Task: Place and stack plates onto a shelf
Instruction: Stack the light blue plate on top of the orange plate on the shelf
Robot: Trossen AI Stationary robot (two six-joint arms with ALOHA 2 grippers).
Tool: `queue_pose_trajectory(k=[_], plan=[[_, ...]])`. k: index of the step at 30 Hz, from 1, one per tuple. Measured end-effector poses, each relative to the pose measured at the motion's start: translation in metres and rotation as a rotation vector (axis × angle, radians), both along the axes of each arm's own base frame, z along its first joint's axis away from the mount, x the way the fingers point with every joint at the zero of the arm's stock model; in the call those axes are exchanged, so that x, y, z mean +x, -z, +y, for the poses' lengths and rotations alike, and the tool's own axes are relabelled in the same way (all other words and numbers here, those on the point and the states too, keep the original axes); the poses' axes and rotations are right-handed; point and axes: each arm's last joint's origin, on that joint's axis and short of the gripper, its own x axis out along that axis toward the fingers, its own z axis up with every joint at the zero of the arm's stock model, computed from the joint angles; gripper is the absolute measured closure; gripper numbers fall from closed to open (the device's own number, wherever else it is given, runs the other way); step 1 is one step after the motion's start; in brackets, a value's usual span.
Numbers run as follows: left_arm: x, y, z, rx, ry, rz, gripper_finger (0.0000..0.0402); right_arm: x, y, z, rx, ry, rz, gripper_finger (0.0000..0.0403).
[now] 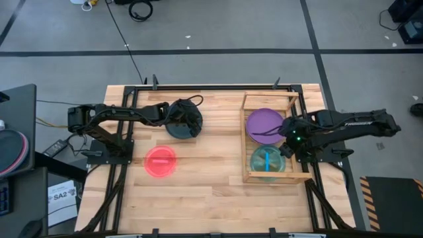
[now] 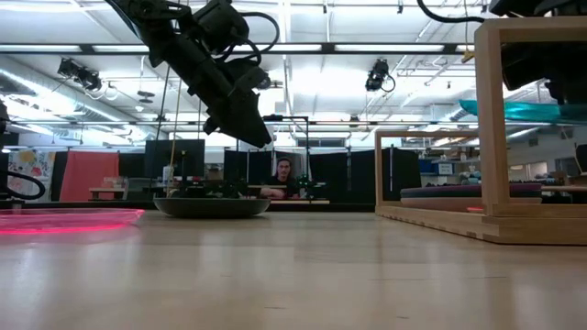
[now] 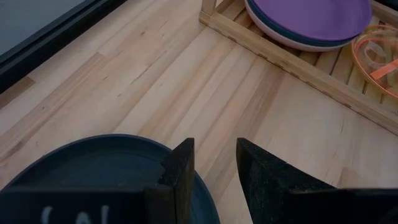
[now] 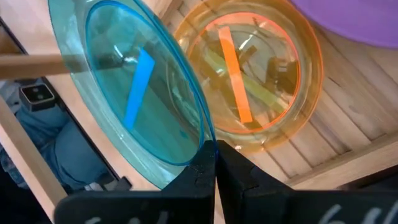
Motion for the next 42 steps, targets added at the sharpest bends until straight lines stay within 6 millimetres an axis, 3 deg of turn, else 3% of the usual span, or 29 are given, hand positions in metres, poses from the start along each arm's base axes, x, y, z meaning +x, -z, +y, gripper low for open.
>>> queue_pose_trajectory(k=[14,30,42], plan=[[0.0,0.0,0.0,0.0,0.0,0.0,0.0276,0.01,0.01,0.013,-0.02,-0.06,0.122,0.0393],[0.0,0.0,0.0,0.004,0.002,0.001,0.0276,0.017,0.018,0.01,-0.169,-0.015,0.198,0.0391],[0.0,0.0,0.0,0.005,0.004,0.002,0.0276,0.014,0.02,0.008,-0.239,0.009,0.233,0.0367]])
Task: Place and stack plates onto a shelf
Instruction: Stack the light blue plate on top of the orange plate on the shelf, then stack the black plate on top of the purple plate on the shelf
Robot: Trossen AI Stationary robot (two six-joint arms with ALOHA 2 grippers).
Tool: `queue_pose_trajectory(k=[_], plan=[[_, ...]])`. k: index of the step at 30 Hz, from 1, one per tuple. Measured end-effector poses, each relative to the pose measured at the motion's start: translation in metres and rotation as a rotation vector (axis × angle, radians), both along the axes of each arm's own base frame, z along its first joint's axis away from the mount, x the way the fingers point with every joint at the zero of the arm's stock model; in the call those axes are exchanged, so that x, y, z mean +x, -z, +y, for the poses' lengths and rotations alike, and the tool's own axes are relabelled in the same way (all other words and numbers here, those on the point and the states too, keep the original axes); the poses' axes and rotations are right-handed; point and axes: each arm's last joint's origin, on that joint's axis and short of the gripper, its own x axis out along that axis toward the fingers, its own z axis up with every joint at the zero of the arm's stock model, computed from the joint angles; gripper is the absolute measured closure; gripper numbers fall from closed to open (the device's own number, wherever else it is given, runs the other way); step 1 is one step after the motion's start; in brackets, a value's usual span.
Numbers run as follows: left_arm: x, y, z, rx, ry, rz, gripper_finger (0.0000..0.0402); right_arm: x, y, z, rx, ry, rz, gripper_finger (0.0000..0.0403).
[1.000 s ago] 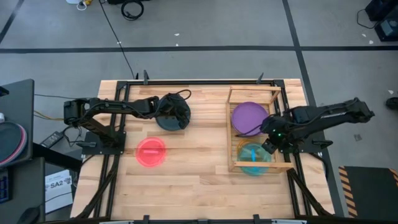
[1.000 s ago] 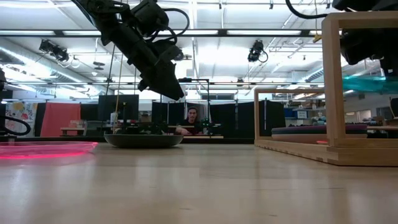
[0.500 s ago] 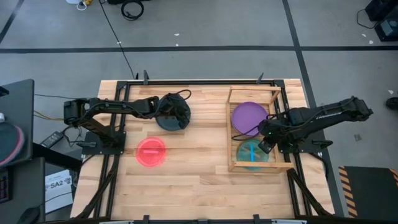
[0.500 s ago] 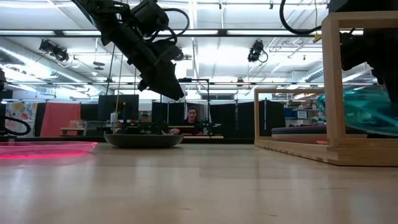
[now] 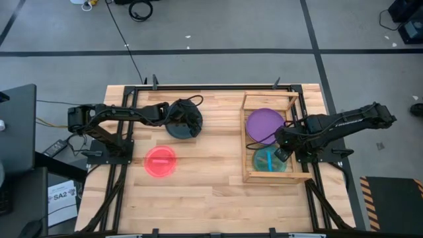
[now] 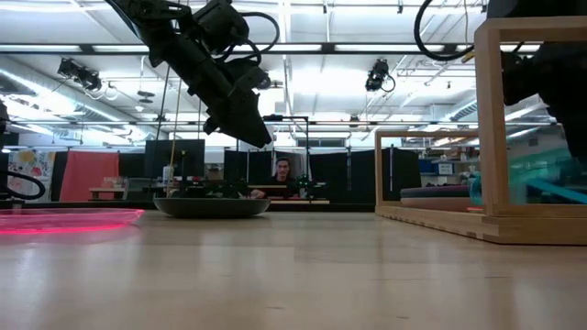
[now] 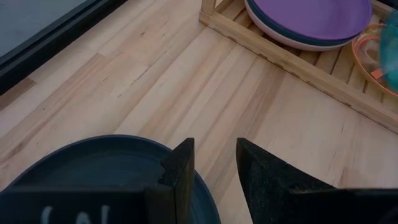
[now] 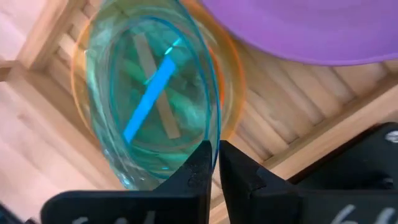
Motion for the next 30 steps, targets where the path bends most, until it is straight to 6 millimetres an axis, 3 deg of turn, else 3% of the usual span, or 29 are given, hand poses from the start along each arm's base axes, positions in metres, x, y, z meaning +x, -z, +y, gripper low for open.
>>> queue_pose_trajectory(k=[13,30], plan=[[0.0,0.0,0.0,0.0,0.0,0.0,0.0276,-0.0002,0.0001,-0.0003,-0.007,0.017,0.003,0.0356],[0.0,0.0,0.0,0.0,0.0,0.0,0.0276,0.001,-0.0002,-0.002,-0.061,0.06,-0.014,0.0213]])
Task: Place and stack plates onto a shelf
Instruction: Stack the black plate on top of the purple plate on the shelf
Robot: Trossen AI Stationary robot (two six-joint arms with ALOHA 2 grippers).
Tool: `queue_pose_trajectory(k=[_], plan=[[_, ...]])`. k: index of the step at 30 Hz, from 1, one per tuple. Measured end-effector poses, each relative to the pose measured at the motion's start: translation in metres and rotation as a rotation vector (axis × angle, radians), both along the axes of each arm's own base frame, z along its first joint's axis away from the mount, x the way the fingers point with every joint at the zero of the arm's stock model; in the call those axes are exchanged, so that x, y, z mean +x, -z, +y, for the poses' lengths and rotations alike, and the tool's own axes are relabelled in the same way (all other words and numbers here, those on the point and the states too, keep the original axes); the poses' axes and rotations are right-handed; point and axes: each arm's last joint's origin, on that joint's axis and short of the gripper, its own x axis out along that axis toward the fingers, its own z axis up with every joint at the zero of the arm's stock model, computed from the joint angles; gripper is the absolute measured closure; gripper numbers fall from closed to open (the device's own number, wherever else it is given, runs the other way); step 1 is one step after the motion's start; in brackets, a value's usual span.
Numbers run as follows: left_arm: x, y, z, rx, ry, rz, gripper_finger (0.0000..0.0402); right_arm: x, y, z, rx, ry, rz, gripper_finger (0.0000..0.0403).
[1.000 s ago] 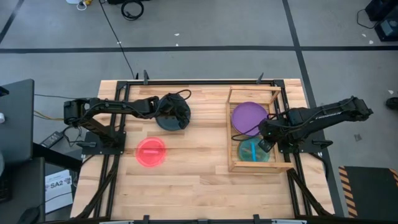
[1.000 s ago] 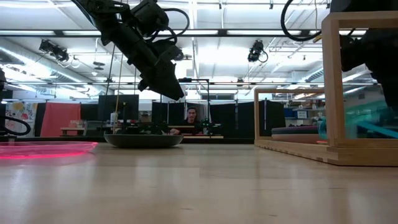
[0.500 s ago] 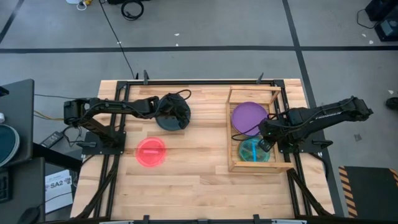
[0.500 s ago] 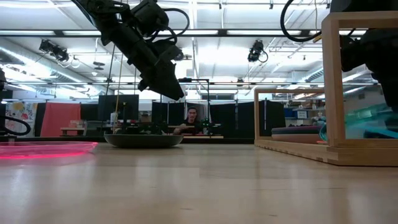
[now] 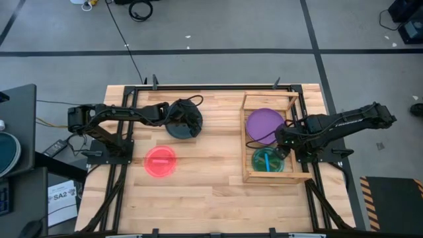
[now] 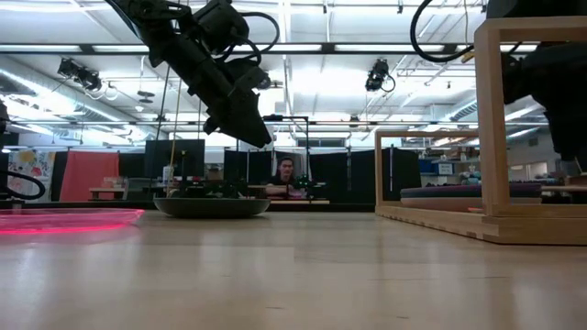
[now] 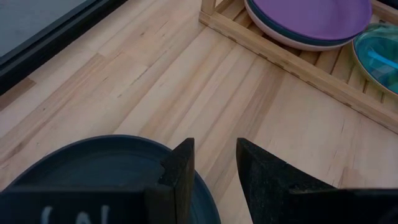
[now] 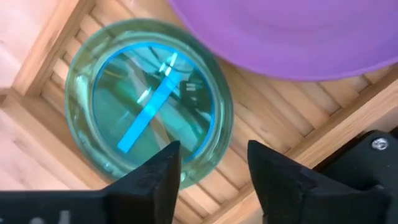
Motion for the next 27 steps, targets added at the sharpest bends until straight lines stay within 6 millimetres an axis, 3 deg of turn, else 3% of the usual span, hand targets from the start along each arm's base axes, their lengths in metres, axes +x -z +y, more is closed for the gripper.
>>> queue_pose_trajectory(k=[9,13,27], plan=[[-0.001,0.002,0.0,-0.003,0.004,0.024,0.0276,0.0,0.0,-0.002,-0.068,0.023,-0.011,0.019],[-0.004,0.006,-0.004,-0.013,0.114,0.085,0.0276,0.002,0.0,-0.002,-0.084,0.029,-0.032,0.0192],[-0.019,0.023,-0.046,0.047,0.404,0.422,0.0276,0.017,-0.006,-0.001,-0.065,0.034,-0.193,0.0192]])
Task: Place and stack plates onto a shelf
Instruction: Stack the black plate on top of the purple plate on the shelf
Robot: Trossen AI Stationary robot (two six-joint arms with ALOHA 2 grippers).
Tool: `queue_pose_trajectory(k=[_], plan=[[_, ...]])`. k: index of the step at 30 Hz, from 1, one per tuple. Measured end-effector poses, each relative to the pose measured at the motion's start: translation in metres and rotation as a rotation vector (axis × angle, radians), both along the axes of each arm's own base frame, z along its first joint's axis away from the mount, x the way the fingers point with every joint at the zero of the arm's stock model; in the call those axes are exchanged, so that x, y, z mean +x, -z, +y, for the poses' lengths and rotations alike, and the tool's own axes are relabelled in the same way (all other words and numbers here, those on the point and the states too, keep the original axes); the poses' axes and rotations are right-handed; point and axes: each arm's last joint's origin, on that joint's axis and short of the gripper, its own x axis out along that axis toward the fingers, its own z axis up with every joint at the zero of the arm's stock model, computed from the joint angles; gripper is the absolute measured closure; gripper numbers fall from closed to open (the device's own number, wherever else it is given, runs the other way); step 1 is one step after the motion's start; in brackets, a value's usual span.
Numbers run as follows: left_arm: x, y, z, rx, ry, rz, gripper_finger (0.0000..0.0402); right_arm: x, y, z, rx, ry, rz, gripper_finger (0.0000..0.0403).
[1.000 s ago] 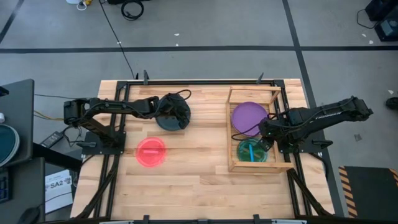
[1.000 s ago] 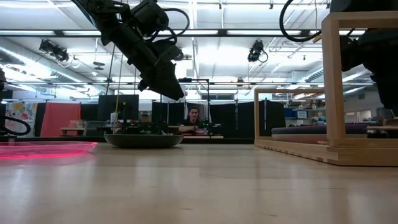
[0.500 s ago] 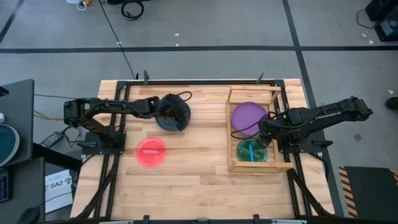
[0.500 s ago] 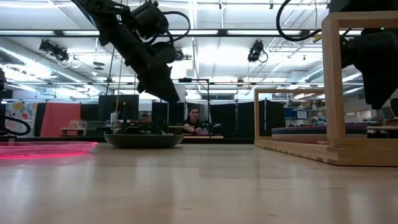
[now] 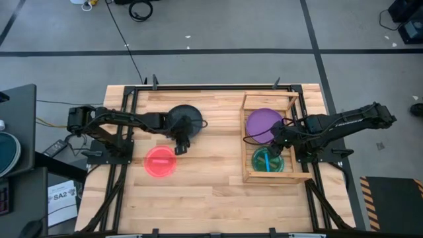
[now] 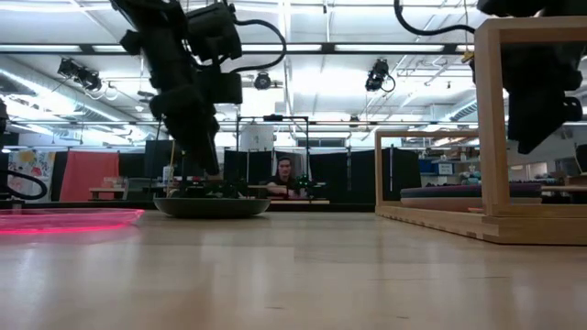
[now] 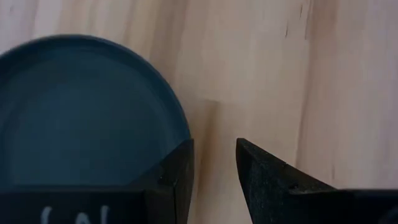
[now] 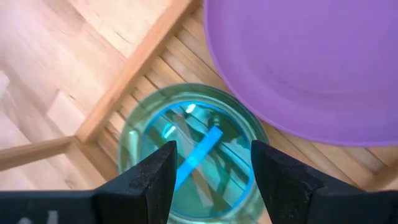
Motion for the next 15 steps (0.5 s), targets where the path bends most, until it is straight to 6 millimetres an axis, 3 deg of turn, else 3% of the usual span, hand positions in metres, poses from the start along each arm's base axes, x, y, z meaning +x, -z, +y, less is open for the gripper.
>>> queue_pose_trajectory(k=[6,15], plan=[[0.0,0.0,-0.011,0.115,-0.009,0.029,0.0276,0.004,-0.002,0.0,0.0,-0.011,-0.04,0.0192],[0.002,0.004,-0.017,0.127,0.002,0.036,0.0276,0.004,-0.002,0.001,0.0,-0.013,-0.045,0.0192]])
